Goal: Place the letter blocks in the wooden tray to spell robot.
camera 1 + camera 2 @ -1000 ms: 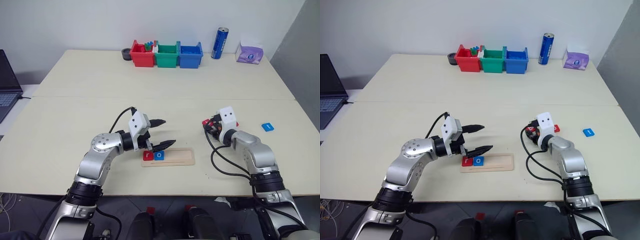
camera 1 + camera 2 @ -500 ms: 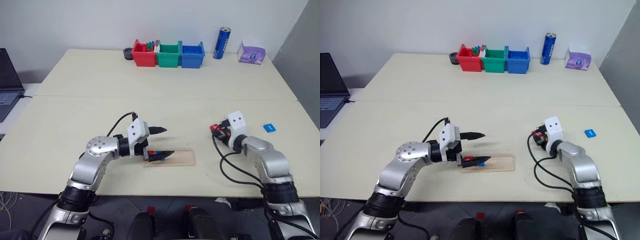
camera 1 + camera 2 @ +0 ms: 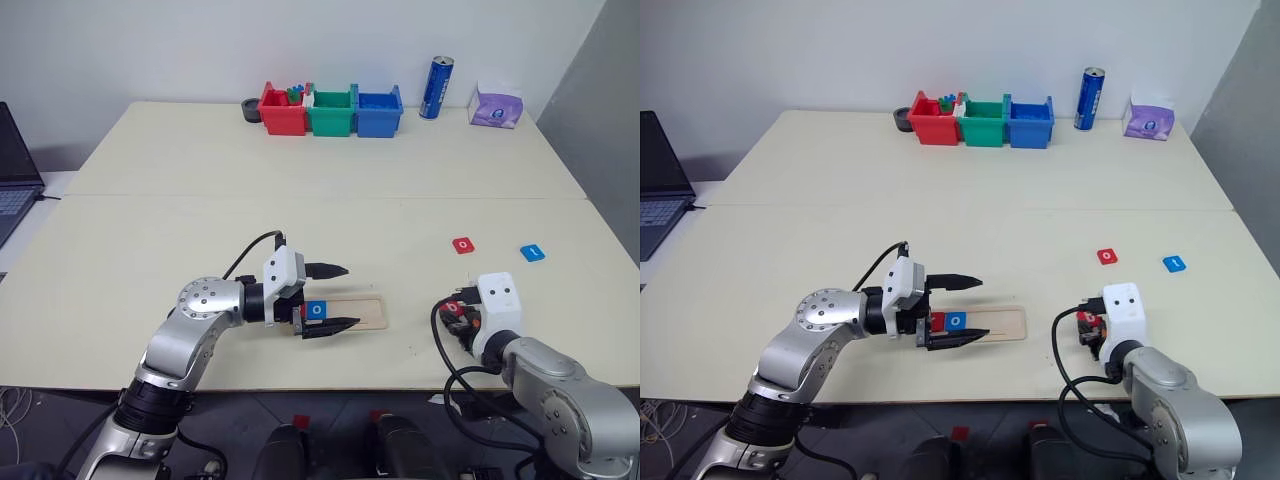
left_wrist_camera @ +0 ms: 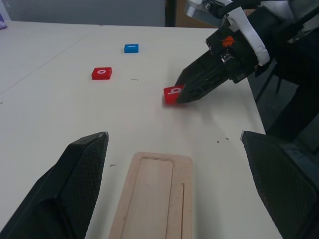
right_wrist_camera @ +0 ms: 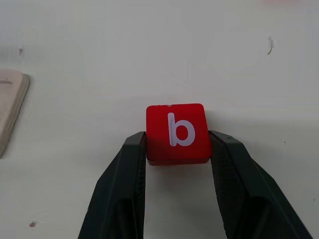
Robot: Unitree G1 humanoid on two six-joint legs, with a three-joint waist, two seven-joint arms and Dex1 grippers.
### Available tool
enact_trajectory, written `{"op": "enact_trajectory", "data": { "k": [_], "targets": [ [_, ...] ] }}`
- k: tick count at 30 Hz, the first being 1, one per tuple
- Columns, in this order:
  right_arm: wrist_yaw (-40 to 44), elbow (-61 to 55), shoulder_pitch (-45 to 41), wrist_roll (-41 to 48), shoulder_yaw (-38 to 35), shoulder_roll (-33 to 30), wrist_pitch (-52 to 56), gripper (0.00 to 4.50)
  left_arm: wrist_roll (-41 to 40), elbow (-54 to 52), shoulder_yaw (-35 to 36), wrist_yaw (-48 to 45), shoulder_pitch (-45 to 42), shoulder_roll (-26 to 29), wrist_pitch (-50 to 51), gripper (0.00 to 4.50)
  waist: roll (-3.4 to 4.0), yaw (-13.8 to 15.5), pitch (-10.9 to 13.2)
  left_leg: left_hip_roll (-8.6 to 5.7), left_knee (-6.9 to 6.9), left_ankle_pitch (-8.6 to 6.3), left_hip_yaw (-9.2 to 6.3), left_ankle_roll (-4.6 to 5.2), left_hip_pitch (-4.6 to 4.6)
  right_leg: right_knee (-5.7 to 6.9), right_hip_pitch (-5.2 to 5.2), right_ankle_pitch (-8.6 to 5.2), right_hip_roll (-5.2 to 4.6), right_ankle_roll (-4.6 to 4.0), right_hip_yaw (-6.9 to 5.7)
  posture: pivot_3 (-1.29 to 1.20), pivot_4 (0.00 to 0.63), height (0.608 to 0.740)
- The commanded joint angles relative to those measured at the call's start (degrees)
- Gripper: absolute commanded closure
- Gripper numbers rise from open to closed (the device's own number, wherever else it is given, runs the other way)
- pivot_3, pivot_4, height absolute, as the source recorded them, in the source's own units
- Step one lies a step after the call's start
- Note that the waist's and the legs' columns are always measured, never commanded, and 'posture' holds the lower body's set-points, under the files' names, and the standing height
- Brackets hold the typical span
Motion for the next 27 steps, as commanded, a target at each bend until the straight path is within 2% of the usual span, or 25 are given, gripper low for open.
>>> {"op": "enact_trajectory", "data": {
  "k": [1,10,24,26,27],
  "targets": [
    [-1.8,-2.5,-1.7,-1.1,-0.4,0.7,1.8,3.04,-1.0,-1.5,-0.6,-0.7,-1.0,-0.1,0.0,0.00,0.00,0.0,0.0,-0.01,0.00,0.00,0.00,0.00,0.00,-0.01,0.00,0.00,0.00,0.00,0.00,0.00,0.150,0.740],
    [-3.3,1.6,-5.2,-2.3,-0.7,4.0,3.7,3.04,-1.0,-1.6,-1.2,-1.4,-1.1,-0.1,0.2,0.00,0.00,0.0,0.0,-0.01,-0.01,0.00,0.01,0.00,-0.01,-0.03,0.00,-0.01,0.00,0.00,0.00,0.00,0.150,0.740],
    [-0.5,1.0,-5.3,-0.1,-0.2,4.7,6.6,3.04,-0.7,-1.3,-1.2,-1.4,-2.0,0.0,0.7,0.00,0.00,0.0,0.0,0.00,-0.02,0.00,-0.01,0.00,-0.02,-0.04,-0.01,-0.02,0.00,-0.02,-0.01,0.00,0.150,0.740],
    [-0.1,1.0,-5.4,0.1,-0.2,4.6,6.6,2.33,-0.7,-1.0,-1.2,-1.2,-2.4,-0.2,0.8,0.00,0.00,0.0,0.0,0.01,-0.02,0.00,-0.01,0.00,-0.02,-0.04,-0.01,-0.02,0.00,-0.02,-0.01,0.00,0.150,0.740],
    [0.2,0.9,-5.4,0.3,-0.3,4.6,6.6,2.11,-0.7,-1.0,-1.2,-1.2,-2.6,-0.2,0.8,0.00,0.00,0.0,0.0,0.01,-0.02,0.00,-0.01,0.00,-0.02,-0.04,-0.01,-0.02,0.00,-0.02,-0.01,0.00,0.150,0.740]
  ]
}}
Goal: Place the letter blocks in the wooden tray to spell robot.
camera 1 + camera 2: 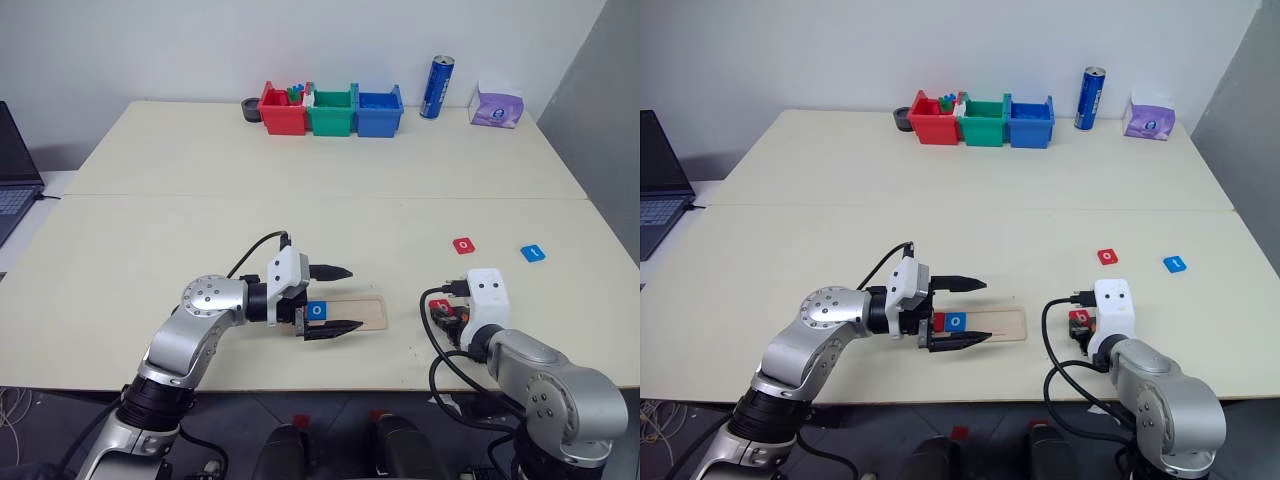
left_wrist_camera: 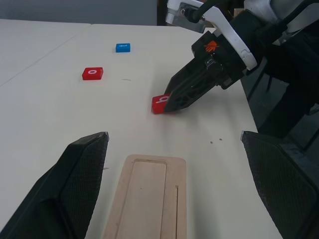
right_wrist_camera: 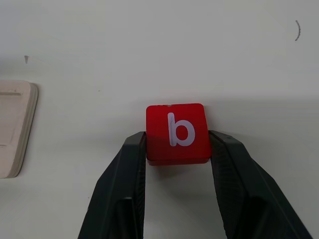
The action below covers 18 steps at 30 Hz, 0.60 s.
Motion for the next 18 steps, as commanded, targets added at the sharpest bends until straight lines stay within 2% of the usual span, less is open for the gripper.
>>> {"op": "enact_trajectory", "data": {
  "k": [1,6,9,12,15,18],
  "targets": [
    [1.6,-1.8,-0.1,1.9,-0.1,-0.2,0.4,1.80,-0.7,-1.1,-0.3,-0.1,-1.5,-0.2,0.0,0.00,0.00,0.0,0.0,0.00,0.00,0.00,0.00,0.00,0.00,0.00,0.00,0.00,0.00,0.00,0.00,0.00,0.150,0.740],
    [5.9,-3.3,-0.5,5.0,-0.9,-1.7,0.2,0.09,-0.8,-1.2,-0.6,-0.1,-1.5,-0.4,0.1,0.00,0.00,0.0,0.0,-0.01,0.00,0.00,0.02,0.00,0.00,-0.02,0.00,0.00,0.00,0.00,-0.02,0.00,0.150,0.740],
    [10.8,-2.3,0.0,7.0,-5.1,-7.4,-2.6,0.04,-0.9,-1.6,-1.0,-0.2,-1.0,-0.8,0.3,0.00,0.00,0.0,0.0,-0.01,0.00,0.00,0.01,0.00,-0.01,-0.02,0.00,0.00,0.00,0.00,-0.03,0.00,0.150,0.740],
    [17.8,1.5,-3.1,10.7,-10.7,-14.7,-6.5,0.04,-1.0,-1.1,-1.2,-0.2,-1.4,-1.0,0.2,0.00,-0.02,0.0,0.0,-0.10,0.01,0.00,0.05,0.00,-0.02,-0.07,0.00,0.00,-0.06,0.01,-0.07,0.00,0.150,0.740],
    [24.1,5.6,-5.5,13.8,-11.2,-21.9,-12.5,0.04,-1.0,-0.4,-1.4,-0.8,-1.8,-1.0,-0.2,0.00,-0.02,0.0,0.0,-0.09,0.01,0.00,0.12,0.01,0.01,-0.08,0.01,0.01,-0.04,0.02,-0.06,0.00,0.150,0.740],
    [29.8,9.1,-6.8,16.4,-10.1,-26.2,-20.0,0.04,-1.0,0.3,-1.2,-1.7,-2.0,-0.6,-0.6,0.00,-0.02,0.0,0.0,-0.01,-0.04,-0.01,0.09,0.02,0.02,-0.08,0.01,-0.01,0.08,-0.01,-0.07,0.00,0.150,0.740]
  ]
}}
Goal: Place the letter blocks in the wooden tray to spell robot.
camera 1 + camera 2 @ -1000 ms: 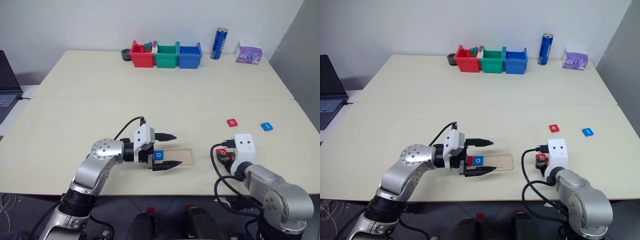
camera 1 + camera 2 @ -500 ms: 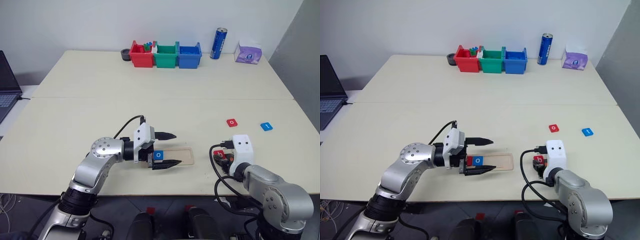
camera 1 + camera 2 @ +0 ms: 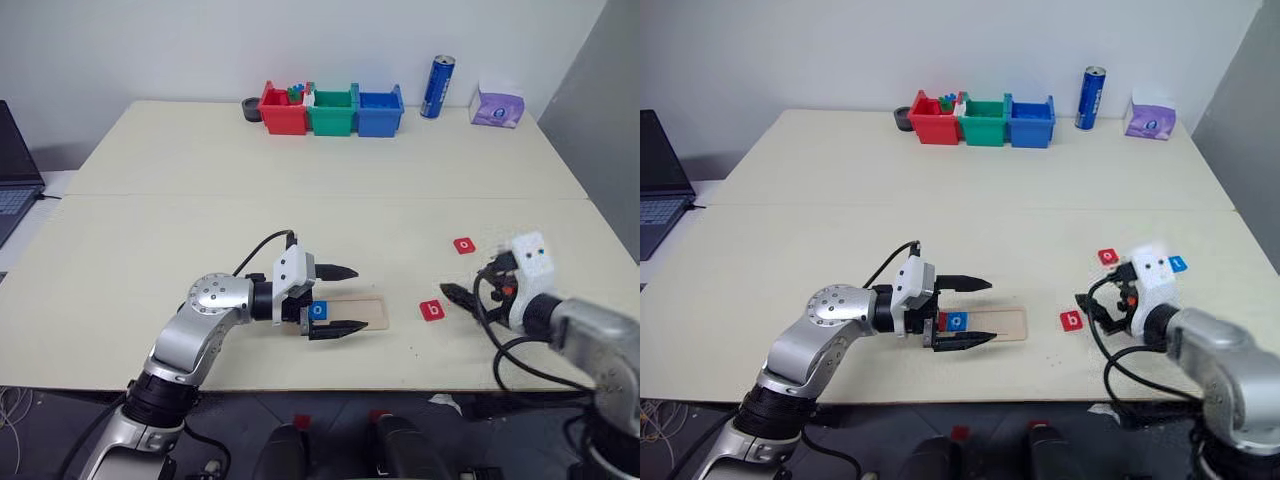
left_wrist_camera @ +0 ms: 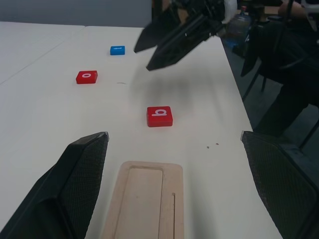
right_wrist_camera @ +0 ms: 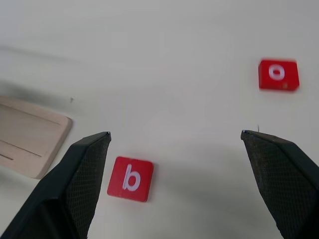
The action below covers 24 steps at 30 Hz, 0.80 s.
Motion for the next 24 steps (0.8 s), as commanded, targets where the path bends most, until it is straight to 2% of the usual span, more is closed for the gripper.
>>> {"op": "enact_trajectory", "data": {
  "k": [1,3,6,11,17,24],
  "targets": [
    [8.7,2.7,-1.0,3.9,1.3,-3.8,-11.5,0.04,-0.8,0.2,-0.1,-1.3,-1.0,0.0,-1.1,0.00,0.00,0.0,0.0,0.02,0.00,0.00,-0.04,0.00,0.00,0.00,0.00,-0.01,0.05,-0.02,0.03,0.00,0.150,0.740],
    [12.7,4.2,-0.3,4.9,2.7,-5.4,-17.6,0.04,-0.7,0.9,0.1,-1.8,-1.1,0.1,-1.6,0.00,0.00,0.0,0.0,0.04,-0.01,0.00,-0.08,0.01,-0.01,0.00,0.00,-0.03,0.06,-0.05,0.03,0.00,0.150,0.740],
    [21.4,12.0,3.0,-0.4,8.7,-10.4,-34.9,0.04,-0.5,0.2,-0.4,-1.1,-1.4,-0.5,-1.0,0.00,-0.03,0.1,0.0,0.03,0.01,-0.01,-0.05,0.01,-0.03,-0.03,0.01,-0.03,0.05,-0.04,0.01,0.00,0.150,0.740],
    [28.2,20.4,3.2,-3.6,15.5,-12.0,-49.9,0.04,-0.3,0.3,-0.1,-2.2,-0.3,0.2,-2.4,0.00,-0.06,0.1,0.0,-0.01,0.06,0.00,0.07,0.00,-0.01,-0.02,0.02,-0.01,-0.02,-0.02,0.03,0.00,0.150,0.740],
    [33.0,28.7,2.5,-6.9,20.3,-12.9,-60.5,0.04,-0.1,0.9,0.9,-2.1,0.6,1.1,-3.7,0.00,-0.06,0.1,0.0,0.01,0.06,0.00,0.02,0.00,0.00,0.00,0.02,-0.01,-0.02,-0.02,0.02,0.00,0.150,0.740],
    [36.1,36.8,0.5,-8.8,22.6,-12.9,-67.1,0.04,-0.7,-1.1,1.2,-2.0,2.2,2.8,-3.5,0.00,-0.06,0.2,0.0,0.02,0.07,0.00,0.01,0.00,0.02,0.03,0.02,-0.01,-0.02,-0.03,0.02,0.00,0.150,0.740]
  ]
}}
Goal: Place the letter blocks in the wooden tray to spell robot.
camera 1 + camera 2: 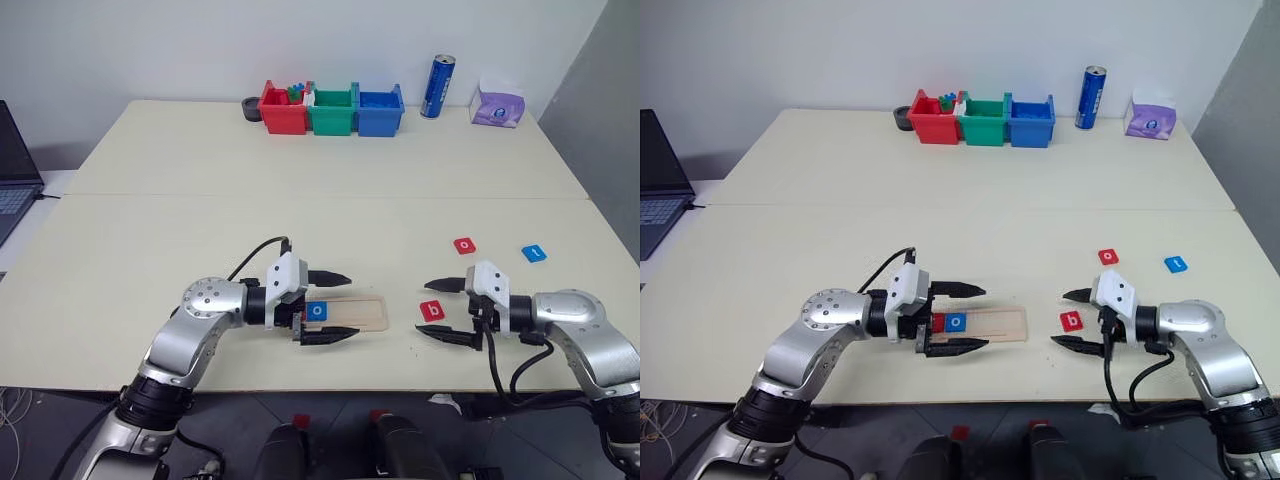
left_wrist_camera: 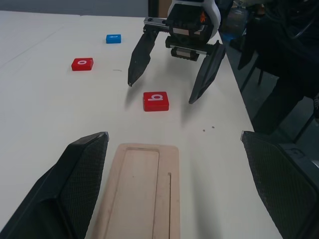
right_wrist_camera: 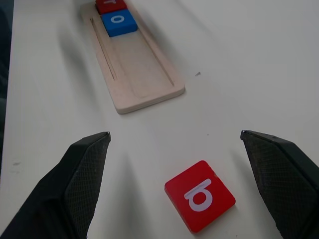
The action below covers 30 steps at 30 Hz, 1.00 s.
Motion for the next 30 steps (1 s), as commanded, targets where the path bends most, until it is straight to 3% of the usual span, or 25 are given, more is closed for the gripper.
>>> {"op": "enact_trajectory", "data": {
  "k": [1,18,21,26,30],
  "targets": [
    [1.7,3.3,-2.5,-1.0,0.4,-0.3,-3.6,0.04,-0.5,-3.4,0.8,-0.5,0.8,1.2,-1.1,0.00,0.00,0.0,0.0,0.00,0.00,0.00,0.01,0.00,0.01,0.01,0.00,0.00,0.00,0.00,0.01,0.00,0.150,0.740],
    [8.1,18.0,-9.2,-5.0,4.4,0.0,-13.2,0.04,0.0,-4.7,0.2,-2.6,0.3,3.7,-2.6,0.00,0.01,0.1,0.0,0.00,0.02,0.00,0.03,0.00,0.05,0.04,0.01,0.16,0.00,-0.28,0.00,0.00,0.150,0.740],
    [8.4,19.2,-9.7,-5.4,4.4,0.1,-14.0,0.66,0.0,-5.1,0.2,-2.4,0.4,3.7,-2.5,0.00,0.01,0.1,0.0,0.01,0.02,0.00,0.03,0.00,0.05,0.05,0.01,0.16,0.00,-0.28,0.00,0.00,0.150,0.740],
    [8.8,18.3,-9.6,-5.2,4.3,0.5,-13.5,2.47,-0.1,-5.7,0.3,-2.2,0.5,3.6,-2.1,0.00,0.01,0.1,0.0,0.01,0.03,0.00,0.02,0.00,0.05,0.06,0.01,0.17,0.00,-0.29,0.02,0.00,0.150,0.740],
    [9.4,18.1,-10.0,-4.8,4.2,1.0,-13.4,3.03,0.0,-6.5,0.3,-1.6,0.4,3.6,-1.7,0.00,0.01,0.1,0.0,0.01,0.04,0.00,0.01,0.00,0.06,0.06,0.03,0.17,-0.01,-0.29,0.02,0.00,0.150,0.740]
  ]
}}
